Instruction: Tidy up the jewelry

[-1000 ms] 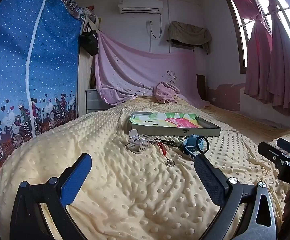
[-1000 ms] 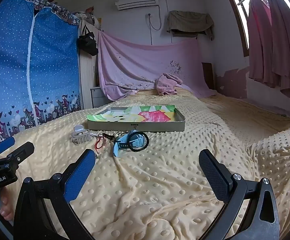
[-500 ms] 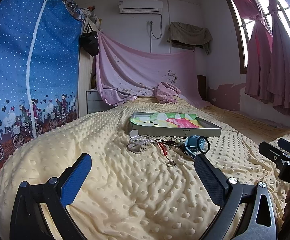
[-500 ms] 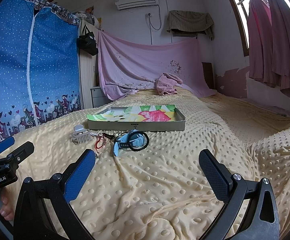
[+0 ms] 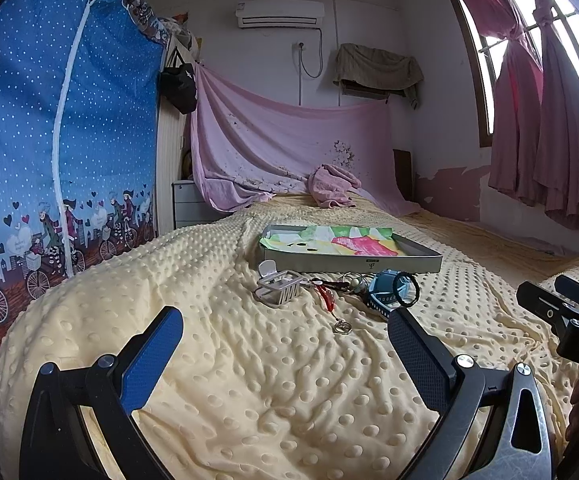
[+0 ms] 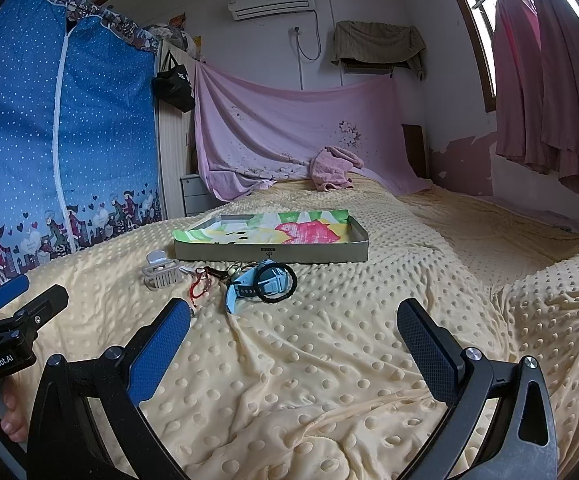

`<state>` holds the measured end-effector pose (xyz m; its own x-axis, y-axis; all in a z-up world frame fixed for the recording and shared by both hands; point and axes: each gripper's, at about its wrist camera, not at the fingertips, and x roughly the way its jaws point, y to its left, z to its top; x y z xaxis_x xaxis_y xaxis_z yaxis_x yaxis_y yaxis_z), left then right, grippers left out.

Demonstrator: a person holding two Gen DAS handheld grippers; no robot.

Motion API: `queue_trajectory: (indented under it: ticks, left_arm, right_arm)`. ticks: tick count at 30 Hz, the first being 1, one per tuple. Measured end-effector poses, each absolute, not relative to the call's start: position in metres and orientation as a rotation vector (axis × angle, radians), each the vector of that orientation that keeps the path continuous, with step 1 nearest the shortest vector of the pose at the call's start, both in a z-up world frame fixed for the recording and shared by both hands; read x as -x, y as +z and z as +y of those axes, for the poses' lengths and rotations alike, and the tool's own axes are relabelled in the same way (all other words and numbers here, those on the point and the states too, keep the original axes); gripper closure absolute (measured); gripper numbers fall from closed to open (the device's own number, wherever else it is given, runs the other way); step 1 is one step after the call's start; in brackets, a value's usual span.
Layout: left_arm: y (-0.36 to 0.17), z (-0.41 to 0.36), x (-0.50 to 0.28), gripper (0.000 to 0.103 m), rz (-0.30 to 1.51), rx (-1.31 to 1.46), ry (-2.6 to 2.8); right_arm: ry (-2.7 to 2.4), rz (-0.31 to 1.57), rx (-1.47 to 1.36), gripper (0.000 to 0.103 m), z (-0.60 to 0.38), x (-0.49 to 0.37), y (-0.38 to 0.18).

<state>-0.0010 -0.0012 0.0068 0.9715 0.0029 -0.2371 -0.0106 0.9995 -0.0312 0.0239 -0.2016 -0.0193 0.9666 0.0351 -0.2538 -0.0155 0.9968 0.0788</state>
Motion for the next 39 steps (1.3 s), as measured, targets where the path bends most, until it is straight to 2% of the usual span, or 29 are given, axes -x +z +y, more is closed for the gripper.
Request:
queue_trajectory:
  ticks: [39]
  left_arm:
    - [0.0043,0.0003,0.0031,0.000,0.235,0.024,0.010]
  right_arm:
    - [0.025,0.258,-0.081,0.001,-0.2030,-0.0235,-0.0180]
